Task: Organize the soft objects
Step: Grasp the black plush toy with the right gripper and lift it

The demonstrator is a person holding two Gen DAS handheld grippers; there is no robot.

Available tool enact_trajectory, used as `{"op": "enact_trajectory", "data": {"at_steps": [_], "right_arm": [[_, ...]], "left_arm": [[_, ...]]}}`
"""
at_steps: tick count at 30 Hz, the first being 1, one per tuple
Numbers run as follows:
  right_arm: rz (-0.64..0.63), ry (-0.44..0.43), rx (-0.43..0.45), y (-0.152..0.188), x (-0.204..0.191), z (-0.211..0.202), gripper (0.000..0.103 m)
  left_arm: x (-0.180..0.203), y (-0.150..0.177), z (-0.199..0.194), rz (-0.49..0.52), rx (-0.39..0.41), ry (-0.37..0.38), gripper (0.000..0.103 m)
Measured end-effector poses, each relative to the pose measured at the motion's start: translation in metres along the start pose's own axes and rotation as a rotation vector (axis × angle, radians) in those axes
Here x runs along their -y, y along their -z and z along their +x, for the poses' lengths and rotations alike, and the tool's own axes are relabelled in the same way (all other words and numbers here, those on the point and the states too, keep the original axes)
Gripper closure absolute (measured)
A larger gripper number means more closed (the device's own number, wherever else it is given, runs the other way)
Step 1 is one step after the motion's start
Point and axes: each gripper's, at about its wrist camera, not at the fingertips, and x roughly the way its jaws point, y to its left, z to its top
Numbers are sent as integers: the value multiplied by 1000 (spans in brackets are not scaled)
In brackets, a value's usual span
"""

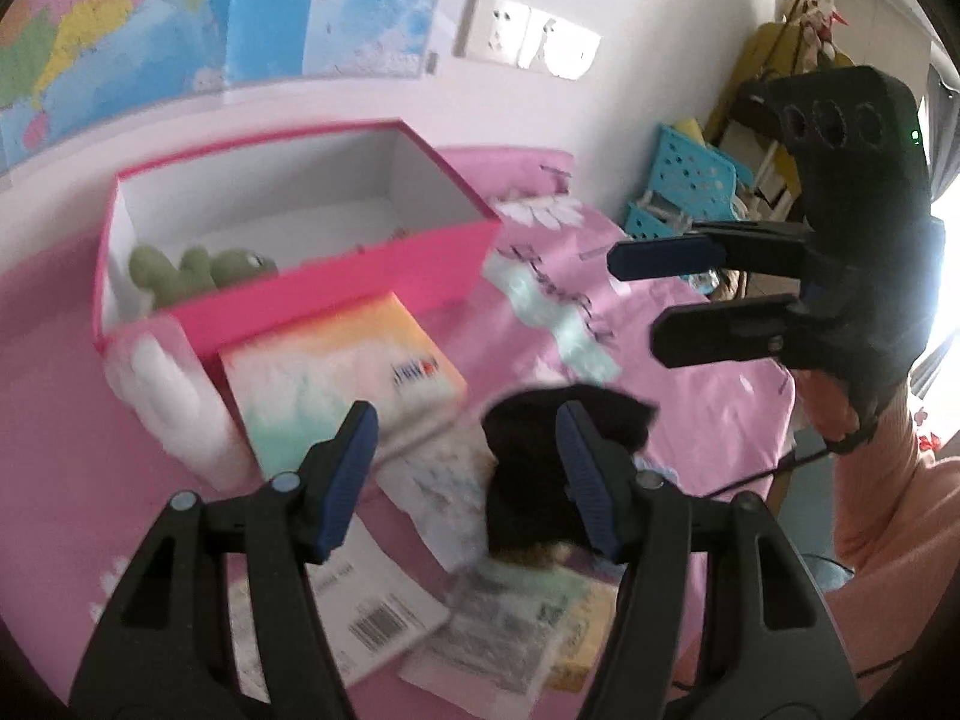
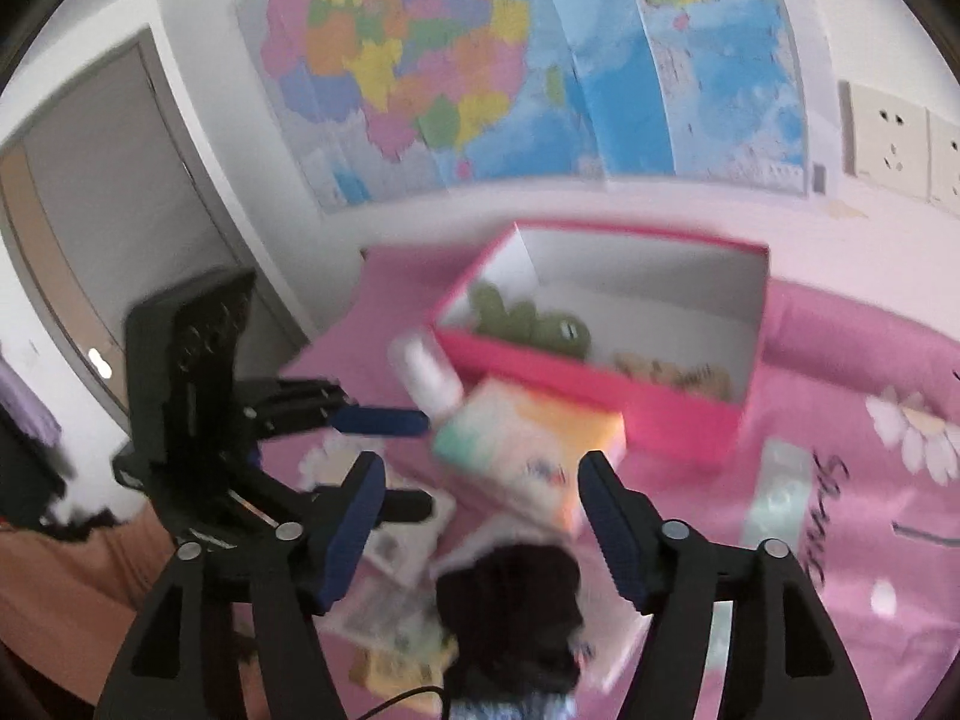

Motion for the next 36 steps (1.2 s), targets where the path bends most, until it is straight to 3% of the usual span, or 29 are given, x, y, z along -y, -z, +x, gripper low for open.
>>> {"op": "enact_trajectory", "data": {"at_steps": [5, 9, 17, 19, 21, 24, 26, 29, 36], "right_arm": [[19, 69, -90, 32, 11, 11, 34], [58, 59, -141, 48, 21, 30, 34], [64, 47, -158, 58, 23, 46, 36], [64, 43, -158, 59, 25, 47, 43], [63, 43, -167, 59, 26, 49, 61], [56, 43, -164, 61, 27, 48, 79], [55, 37, -146, 61, 27, 45, 85], [53, 15, -117, 58, 26, 36, 88], [9, -7, -26, 34, 12, 10, 89]], "left_arm": [[5, 18, 17, -6, -50, 24, 39], [9, 30, 30, -20, -93, 34, 40], [19, 33, 51, -26, -145, 58, 40], [20, 33, 58, -38, -162, 58, 42], [20, 33, 61, -42, -175, 74, 52], [19, 33, 62, -55, -175, 75, 63], [17, 32, 59, -68, -167, 86, 69], [18, 27, 53, -74, -143, 108, 77], [22, 0, 32, -56, -60, 107, 78]]}}
